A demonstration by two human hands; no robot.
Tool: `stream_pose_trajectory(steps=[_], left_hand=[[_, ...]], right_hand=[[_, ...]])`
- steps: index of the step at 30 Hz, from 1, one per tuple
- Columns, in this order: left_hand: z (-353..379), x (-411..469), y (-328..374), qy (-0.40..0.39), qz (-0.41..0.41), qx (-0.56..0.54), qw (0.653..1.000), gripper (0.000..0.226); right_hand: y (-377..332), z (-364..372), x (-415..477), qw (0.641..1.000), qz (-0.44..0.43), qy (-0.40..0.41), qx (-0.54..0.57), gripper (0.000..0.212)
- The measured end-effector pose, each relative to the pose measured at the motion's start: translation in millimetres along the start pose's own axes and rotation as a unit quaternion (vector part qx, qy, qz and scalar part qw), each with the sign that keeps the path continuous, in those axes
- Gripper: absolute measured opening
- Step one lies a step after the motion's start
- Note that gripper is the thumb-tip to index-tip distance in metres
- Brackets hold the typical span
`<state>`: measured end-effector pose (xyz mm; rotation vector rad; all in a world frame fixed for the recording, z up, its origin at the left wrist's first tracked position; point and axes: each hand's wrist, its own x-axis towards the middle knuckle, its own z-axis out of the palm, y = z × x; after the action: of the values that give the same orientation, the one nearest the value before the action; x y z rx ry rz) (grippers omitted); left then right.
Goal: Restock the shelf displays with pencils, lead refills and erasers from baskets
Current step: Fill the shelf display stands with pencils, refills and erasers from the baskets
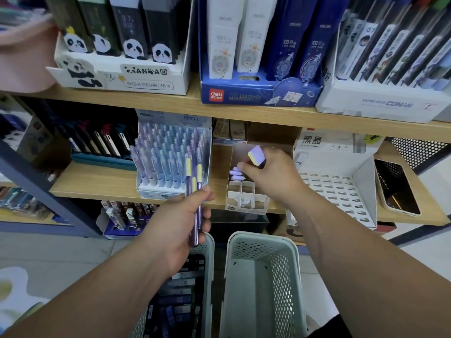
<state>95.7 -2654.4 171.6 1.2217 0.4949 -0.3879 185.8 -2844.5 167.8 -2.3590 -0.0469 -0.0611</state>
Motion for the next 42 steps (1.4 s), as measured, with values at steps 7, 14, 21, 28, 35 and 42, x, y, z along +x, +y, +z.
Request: stream_pose_trajectory(steps=[7,14,21,28,35,42], left_hand=[[13,4,0,-0.005,-0.007,-0.004,1.000,0.033],[33,-1,-11,-0.044,0.017,0.026,0.999,0.035],[47,-3,-18,-0.084,0.044,0.032,0.995,0.030],[43,2,-21,-0.021,0.051,0.053,0.997,0.018],[26,2,-9,0.013,0.026,0.003,1.000,0.029],[10,-5,1,-0.027,0.022,0.016,0.999,0.029]], right_hand=[[-16,-24,-12,0.956,0.094,0.062,0.270,0.013],[-16,-36,-41,0.954,0.135,-0.068,0.259,0.037],[-13,-38,-56,0.936,0.082,-0.101,0.328,0.014],[-9,-44,-50,0.946,0.057,0.011,0.320,0.003],[6,-46,-20,0.978,-0.046,0.159,0.125,0.018],[0,-16,-6,0.986,-0.113,0.118,-0.030,0.012]])
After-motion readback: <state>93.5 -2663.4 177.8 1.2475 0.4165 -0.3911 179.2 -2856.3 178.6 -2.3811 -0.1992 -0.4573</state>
